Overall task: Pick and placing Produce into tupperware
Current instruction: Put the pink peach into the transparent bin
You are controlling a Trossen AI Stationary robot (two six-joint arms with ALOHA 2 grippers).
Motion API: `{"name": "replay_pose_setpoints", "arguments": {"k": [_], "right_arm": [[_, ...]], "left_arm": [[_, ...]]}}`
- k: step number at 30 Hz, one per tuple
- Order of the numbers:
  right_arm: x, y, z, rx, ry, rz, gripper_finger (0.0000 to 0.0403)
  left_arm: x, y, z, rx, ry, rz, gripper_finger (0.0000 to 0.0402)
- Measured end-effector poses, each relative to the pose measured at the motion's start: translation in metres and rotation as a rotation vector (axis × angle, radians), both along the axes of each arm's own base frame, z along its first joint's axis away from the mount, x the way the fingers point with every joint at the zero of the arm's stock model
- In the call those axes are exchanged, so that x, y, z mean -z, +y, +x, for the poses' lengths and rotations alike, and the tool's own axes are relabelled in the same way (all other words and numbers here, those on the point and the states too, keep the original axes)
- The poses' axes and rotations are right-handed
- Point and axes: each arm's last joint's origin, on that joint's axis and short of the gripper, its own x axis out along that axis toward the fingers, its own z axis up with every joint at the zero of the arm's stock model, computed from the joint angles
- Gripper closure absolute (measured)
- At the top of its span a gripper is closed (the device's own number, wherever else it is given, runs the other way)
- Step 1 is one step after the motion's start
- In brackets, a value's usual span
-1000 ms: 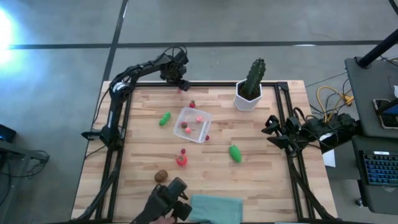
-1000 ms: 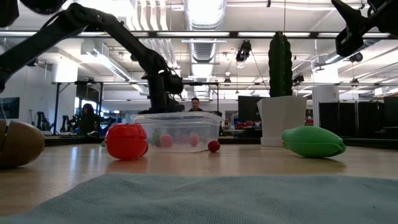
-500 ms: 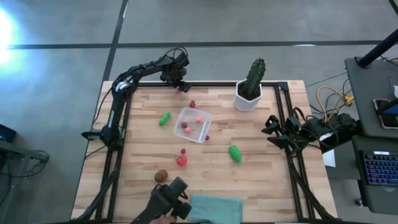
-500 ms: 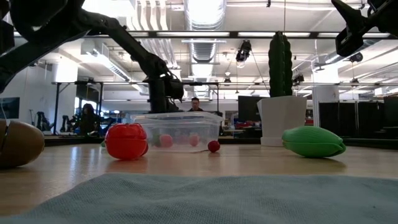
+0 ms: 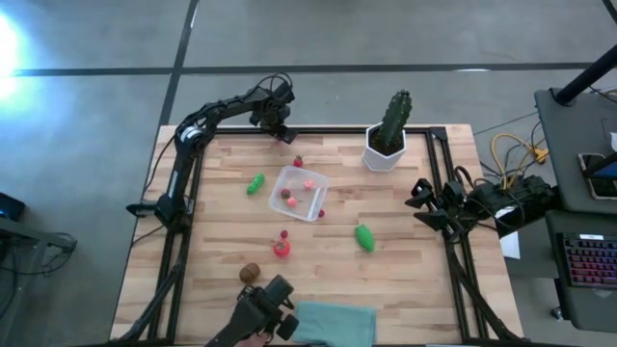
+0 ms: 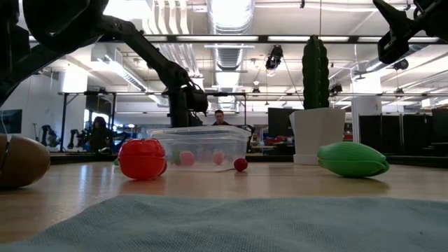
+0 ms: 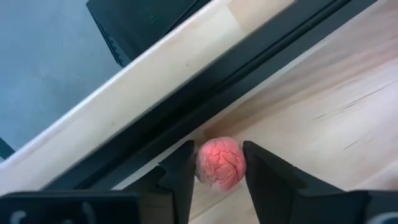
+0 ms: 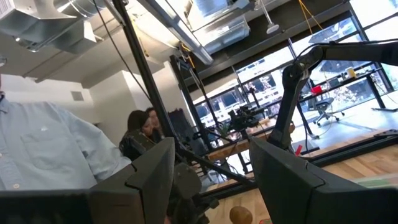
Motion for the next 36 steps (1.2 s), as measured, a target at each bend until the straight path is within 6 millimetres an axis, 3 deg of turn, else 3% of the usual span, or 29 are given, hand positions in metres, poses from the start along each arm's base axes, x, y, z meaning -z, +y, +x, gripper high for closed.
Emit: {"name": "replay_pose_setpoints", "arguments": {"k": [11, 17, 21, 25, 29, 32, 36], "right_arm": [[0.0, 0.0, 0.0, -0.001, 0.0, 0.001, 0.0202], [0.0, 0.0, 0.0, -0.001, 0.0, 0.001, 0.0202], [0.0, 0.0, 0.0, -0.001, 0.001, 0.001, 0.0202], [0.0, 0.0, 0.0, 0.0, 0.001, 0.001, 0.0202], [0.0, 0.0, 0.0, -0.005, 0.001, 0.003, 0.0202], [0.001, 0.0, 0.0, -0.02, 0.012, 0.02, 0.0202], [0.004, 0.001, 0.002, -0.045, 0.056, 0.065, 0.0202]], "left_arm": [[0.0, -0.003, -0.001, 0.007, 0.024, -0.027, 0.0303], [-0.019, -0.018, 0.0, 0.079, 0.041, -0.051, 0.0304], [-0.05, -0.044, 0.008, 0.292, -0.02, -0.031, 0.0304], [-0.092, -0.085, 0.02, 0.54, -0.088, 0.08, 0.0304], [-0.119, -0.127, 0.026, 0.747, -0.121, 0.166, 0.0304], [-0.123, -0.153, 0.03, 0.81, -0.163, 0.181, 0.0304], [-0.108, -0.177, 0.036, 0.874, -0.202, 0.153, 0.0304]]}}
